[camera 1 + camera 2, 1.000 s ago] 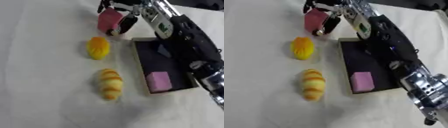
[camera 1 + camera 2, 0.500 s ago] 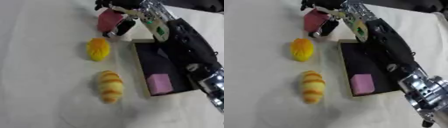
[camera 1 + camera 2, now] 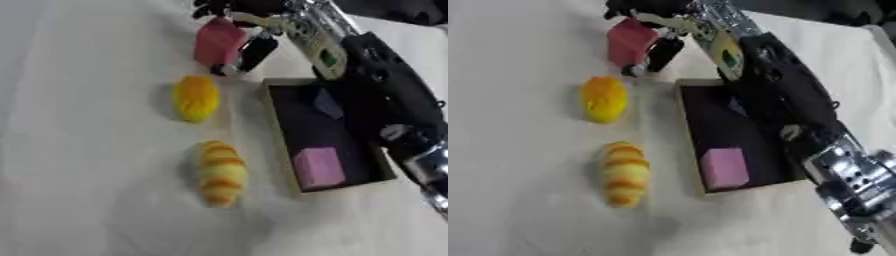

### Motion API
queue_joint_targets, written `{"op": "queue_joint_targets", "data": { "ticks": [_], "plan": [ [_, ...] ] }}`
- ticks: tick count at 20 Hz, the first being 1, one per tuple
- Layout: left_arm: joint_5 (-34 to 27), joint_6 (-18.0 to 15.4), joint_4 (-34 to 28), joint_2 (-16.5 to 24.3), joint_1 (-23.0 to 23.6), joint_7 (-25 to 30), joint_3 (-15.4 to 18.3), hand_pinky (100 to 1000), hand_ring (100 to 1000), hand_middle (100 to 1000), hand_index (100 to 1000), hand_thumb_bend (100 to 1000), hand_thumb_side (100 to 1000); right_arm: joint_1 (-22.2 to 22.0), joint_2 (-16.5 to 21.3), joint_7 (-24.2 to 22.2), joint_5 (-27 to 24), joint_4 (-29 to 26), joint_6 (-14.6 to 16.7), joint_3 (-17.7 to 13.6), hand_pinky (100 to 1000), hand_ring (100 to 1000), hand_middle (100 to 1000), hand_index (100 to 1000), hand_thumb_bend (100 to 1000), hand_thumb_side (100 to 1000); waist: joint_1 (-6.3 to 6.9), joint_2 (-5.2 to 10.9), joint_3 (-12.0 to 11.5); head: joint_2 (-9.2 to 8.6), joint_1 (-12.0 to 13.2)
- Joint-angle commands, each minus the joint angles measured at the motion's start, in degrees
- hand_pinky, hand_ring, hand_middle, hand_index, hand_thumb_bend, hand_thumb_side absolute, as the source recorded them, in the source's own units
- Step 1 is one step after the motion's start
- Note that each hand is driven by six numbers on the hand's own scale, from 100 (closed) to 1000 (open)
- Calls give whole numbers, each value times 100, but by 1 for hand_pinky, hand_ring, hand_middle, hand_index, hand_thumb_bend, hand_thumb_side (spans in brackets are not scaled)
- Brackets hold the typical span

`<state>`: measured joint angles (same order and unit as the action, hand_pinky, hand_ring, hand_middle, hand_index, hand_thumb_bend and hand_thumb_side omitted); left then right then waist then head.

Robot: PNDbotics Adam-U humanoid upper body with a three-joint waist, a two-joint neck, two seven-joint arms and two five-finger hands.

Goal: Pick up objects on the table and place them in the box.

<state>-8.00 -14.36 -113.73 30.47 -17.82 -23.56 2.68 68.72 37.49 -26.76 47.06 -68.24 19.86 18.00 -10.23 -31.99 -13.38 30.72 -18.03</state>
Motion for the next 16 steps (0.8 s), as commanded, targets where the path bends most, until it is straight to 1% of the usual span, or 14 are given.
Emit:
{"op": "queue_joint_targets", "data": {
  "ticks": [1, 6, 9, 11, 16],
  "plan": [
    [23, 11, -86, 196, -11, 2, 25, 699, 694, 648, 783, 100, 645, 142, 291, 4, -57, -215, -106, -137, 900, 920, 930, 940, 442, 488, -29, 110, 18, 15, 15],
    [29, 1, -86, 217, -20, -1, 30, 699, 694, 648, 783, 100, 643, 117, 387, 138, 89, -265, -215, -189, 903, 931, 951, 935, 443, 520, -35, 111, 8, -43, 12],
    [29, -5, -86, 216, -31, 1, 29, 699, 694, 648, 783, 100, 643, 95, 403, 248, 259, -243, -220, -190, 903, 934, 954, 908, 442, 513, -39, 95, -5, -94, 6],
    [28, -5, -86, 214, -41, 1, 26, 699, 694, 648, 783, 100, 643, 87, 397, 303, 308, -221, -205, -187, 902, 930, 953, 908, 442, 516, -41, 79, -12, -120, 3],
    [37, -3, -86, 214, -40, 8, 28, 700, 694, 648, 783, 100, 643, 68, 400, 232, 286, -164, -147, -166, 902, 926, 936, 918, 442, 515, -46, 49, -12, -121, 4]
  ]
}}
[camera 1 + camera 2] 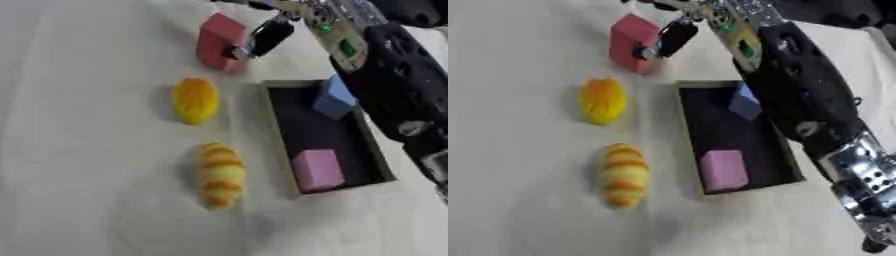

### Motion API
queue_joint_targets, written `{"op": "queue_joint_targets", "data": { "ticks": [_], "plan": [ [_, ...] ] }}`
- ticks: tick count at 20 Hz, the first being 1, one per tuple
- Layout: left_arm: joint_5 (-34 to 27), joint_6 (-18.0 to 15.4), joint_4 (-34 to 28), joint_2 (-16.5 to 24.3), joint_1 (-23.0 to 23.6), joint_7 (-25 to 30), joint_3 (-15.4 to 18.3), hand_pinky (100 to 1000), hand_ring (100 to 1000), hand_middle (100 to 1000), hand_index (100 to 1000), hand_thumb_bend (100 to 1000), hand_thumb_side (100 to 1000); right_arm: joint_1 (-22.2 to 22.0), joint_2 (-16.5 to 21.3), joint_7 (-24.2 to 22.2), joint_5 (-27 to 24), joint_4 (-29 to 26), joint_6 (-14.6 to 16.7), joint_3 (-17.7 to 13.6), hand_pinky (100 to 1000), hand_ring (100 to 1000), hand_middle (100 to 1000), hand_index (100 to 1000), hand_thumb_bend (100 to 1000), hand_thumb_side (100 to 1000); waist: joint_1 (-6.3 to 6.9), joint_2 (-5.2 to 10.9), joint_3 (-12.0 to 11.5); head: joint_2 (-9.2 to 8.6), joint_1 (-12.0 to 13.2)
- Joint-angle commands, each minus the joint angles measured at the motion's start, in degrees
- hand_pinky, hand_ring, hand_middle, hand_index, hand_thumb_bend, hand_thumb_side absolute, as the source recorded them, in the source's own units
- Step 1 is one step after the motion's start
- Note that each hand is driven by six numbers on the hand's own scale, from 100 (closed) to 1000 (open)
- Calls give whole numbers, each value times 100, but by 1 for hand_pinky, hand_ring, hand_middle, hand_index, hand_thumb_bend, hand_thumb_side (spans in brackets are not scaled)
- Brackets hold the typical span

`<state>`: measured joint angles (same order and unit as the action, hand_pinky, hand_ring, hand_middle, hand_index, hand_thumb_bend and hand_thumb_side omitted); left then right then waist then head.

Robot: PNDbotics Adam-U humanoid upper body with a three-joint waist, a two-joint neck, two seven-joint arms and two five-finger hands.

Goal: Pick up objects on the table and place them in the box.

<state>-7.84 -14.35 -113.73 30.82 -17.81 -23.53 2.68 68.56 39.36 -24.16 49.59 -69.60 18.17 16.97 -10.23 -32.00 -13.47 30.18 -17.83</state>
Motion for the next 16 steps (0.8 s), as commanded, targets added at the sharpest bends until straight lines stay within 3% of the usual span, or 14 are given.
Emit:
{"op": "queue_joint_targets", "data": {
  "ticks": [1, 13, 16],
  "plan": [
    [22, -4, -86, 181, -45, 6, 28, 700, 694, 648, 783, 100, 643, 82, 217, -58, 53, -23, 6, -64, 902, 926, 935, 921, 443, 519, -47, 45, -2, -69, -16],
    [37, -3, -86, 179, -54, -1, 35, 701, 694, 647, 782, 100, 643, 5, 248, -556, 225, 92, 48, -56, 903, 930, 947, 964, 442, 489, -57, -14, 20, -46, -6],
    [41, -3, -86, 179, -59, -5, 34, 701, 694, 647, 782, 100, 642, -13, 261, -644, 217, 115, -5, -75, 903, 934, 951, 980, 440, 430, -54, -26, 29, -49, -2]
  ]
}}
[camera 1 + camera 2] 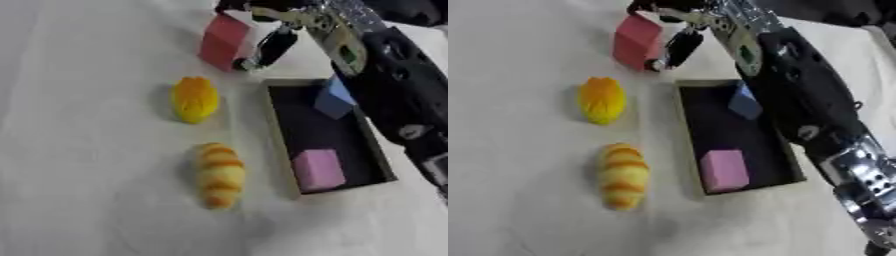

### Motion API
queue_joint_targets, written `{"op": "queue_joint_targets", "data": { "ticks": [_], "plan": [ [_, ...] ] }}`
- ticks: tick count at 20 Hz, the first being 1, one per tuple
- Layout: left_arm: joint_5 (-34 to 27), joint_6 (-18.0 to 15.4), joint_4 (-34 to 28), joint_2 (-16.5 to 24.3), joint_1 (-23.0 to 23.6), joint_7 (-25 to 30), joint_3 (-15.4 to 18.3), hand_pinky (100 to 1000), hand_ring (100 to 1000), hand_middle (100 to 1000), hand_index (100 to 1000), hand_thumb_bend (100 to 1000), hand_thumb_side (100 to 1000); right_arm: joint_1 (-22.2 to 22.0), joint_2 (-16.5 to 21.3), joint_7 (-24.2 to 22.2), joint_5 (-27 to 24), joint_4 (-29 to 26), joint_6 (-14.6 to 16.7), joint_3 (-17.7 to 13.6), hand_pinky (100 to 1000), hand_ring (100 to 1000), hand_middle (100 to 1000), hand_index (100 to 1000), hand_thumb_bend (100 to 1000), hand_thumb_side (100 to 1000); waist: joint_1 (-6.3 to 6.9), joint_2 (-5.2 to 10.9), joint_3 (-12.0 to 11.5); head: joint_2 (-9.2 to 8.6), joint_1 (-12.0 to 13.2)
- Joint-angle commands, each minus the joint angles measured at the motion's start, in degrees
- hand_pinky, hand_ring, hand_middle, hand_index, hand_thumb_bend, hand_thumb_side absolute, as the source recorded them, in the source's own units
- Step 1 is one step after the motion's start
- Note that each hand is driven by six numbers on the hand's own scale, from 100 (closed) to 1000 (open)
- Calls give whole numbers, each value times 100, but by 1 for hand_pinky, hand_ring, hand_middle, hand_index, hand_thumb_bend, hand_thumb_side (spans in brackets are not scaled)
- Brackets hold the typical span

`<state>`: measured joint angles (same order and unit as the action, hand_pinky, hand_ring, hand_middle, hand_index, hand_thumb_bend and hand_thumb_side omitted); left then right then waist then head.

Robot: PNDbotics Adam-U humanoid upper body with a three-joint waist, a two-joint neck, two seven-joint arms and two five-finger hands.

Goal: Pick up objects on the table and place them in the box.

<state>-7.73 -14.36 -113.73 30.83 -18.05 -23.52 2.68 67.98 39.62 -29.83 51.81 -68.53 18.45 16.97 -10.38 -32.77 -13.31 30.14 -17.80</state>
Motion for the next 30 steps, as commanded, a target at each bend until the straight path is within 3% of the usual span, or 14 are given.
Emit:
{"op": "queue_joint_targets", "data": {
  "ticks": [1, 6, 12, 15, 23, 30],
  "plan": [
    [32, -4, -86, 178, -39, -6, 34, 701, 694, 647, 782, 100, 642, 42, 233, -101, -8, 23, -69, -87, 903, 937, 950, 982, 439, 414, -36, 47, 15, -46, -5],
    [36, -3, -86, 174, -44, -7, 31, 702, 694, 648, 782, 100, 643, 35, 216, -145, -187, 49, -229, -108, 897, 938, 954, 982, 435, 360, -28, 31, 24, -37, -19],
    [46, 1, -86, 163, -56, -6, 28, 702, 694, 648, 782, 100, 644, 30, 214, -14, -128, 51, -100, -118, 885, 912, 926, 956, 438, 402, -38, 11, 8, -70, -38],
    [50, 2, -86, 160, -63, -9, 28, 702, 694, 648, 782, 100, 643, 21, 206, 182, -79, 81, -49, -135, 876, 889, 903, 925, 439, 414, -39, 1, 0, -88, -39],
    [56, 3, -86, 149, -78, -4, 26, 703, 694, 648, 781, 100, 643, 16, 158, 898, -100, 122, 8, -104, 847, 811, 801, 829, 436, 328, -39, -24, -14, -124, -62],
    [64, 15, -86, 144, -78, 2, 27, 704, 694, 648, 781, 100, 643, 13, 133, 1258, -222, 173, 74, -92, 811, 752, 733, 766, 432, 252, -52, -34, -23, -129, -71]
  ]
}}
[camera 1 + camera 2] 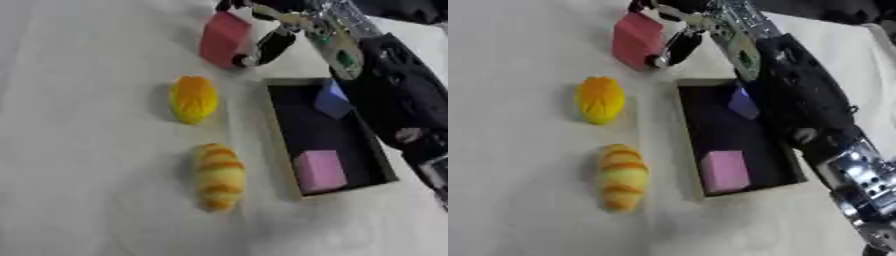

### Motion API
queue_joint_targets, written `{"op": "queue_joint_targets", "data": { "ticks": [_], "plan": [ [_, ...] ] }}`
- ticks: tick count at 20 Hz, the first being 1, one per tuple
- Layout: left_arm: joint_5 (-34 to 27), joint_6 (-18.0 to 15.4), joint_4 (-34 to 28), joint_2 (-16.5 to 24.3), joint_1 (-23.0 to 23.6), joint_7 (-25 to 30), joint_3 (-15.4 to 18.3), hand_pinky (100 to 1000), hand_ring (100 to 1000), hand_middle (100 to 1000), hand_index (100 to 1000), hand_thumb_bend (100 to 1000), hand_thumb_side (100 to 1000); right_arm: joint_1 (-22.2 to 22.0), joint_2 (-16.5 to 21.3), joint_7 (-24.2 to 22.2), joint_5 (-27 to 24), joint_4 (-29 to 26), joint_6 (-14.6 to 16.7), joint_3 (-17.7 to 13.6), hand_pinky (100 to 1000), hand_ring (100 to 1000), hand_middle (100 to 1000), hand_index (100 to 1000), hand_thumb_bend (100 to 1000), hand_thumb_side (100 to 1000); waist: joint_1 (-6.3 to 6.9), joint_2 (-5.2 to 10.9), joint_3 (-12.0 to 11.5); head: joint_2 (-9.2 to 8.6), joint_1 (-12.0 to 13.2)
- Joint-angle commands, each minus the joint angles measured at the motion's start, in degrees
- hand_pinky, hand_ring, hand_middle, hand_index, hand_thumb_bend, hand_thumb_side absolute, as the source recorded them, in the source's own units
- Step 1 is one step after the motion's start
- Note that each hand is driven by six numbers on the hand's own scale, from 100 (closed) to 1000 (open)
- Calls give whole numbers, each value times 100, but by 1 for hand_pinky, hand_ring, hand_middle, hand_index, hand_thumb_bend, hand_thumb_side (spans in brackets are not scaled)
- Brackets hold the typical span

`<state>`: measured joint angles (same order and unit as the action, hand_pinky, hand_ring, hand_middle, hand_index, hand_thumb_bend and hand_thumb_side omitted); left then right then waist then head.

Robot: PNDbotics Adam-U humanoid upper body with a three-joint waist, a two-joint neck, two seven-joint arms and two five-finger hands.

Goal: Pick up objects on the table and place them in the box.

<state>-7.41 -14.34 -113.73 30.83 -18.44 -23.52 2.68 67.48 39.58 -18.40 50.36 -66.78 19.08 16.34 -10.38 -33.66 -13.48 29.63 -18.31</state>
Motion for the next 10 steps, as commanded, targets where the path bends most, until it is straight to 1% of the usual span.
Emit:
{"op": "queue_joint_targets", "data": {
  "ticks": [1, 3, 4, 5, 7, 10],
  "plan": [
    [31, 14, -86, 145, -41, 3, 28, 704, 694, 648, 781, 100, 643, 67, 132, 150, -120, -4, 17, -27, 802, 738, 708, 745, 432, 242, -51, 56, -3, -74, -22],
    [28, 18, -86, 145, -42, 3, 28, 704, 694, 648, 781, 100, 643, 80, 122, 203, -187, -21, 25, -13, 792, 704, 650, 699, 433, 226, -49, 62, 2, -61, -30],
    [28, 20, -86, 145, -41, 4, 28, 704, 694, 648, 781, 100, 643, 86, 115, 215, -217, -31, 26, -5, 791, 699, 636, 686, 433, 222, -48, 65, 5, -56, -32],
    [27, 21, -86, 145, -40, 4, 28, 704, 694, 648, 781, 100, 643, 94, 110, 225, -242, -43, 23, -1, 791, 690, 603, 655, 433, 215, -46, 71, 9, -49, -35],
    [25, 21, -86, 148, -36, 2, 31, 705, 694, 648, 781, 100, 642, 108, 103, 259, -280, -77, 9, 6, 788, 684, 585, 622, 433, 207, -40, 87, 18, -35, -36],
    [20, 26, -86, 152, -17, -2, 36, 705, 694, 648, 781, 100, 642, 126, 96, 295, -346, -123, -23, 14, 787, 681, 571, 604, 434, 201, -29, 125, 44, -1, -35]
  ]
}}
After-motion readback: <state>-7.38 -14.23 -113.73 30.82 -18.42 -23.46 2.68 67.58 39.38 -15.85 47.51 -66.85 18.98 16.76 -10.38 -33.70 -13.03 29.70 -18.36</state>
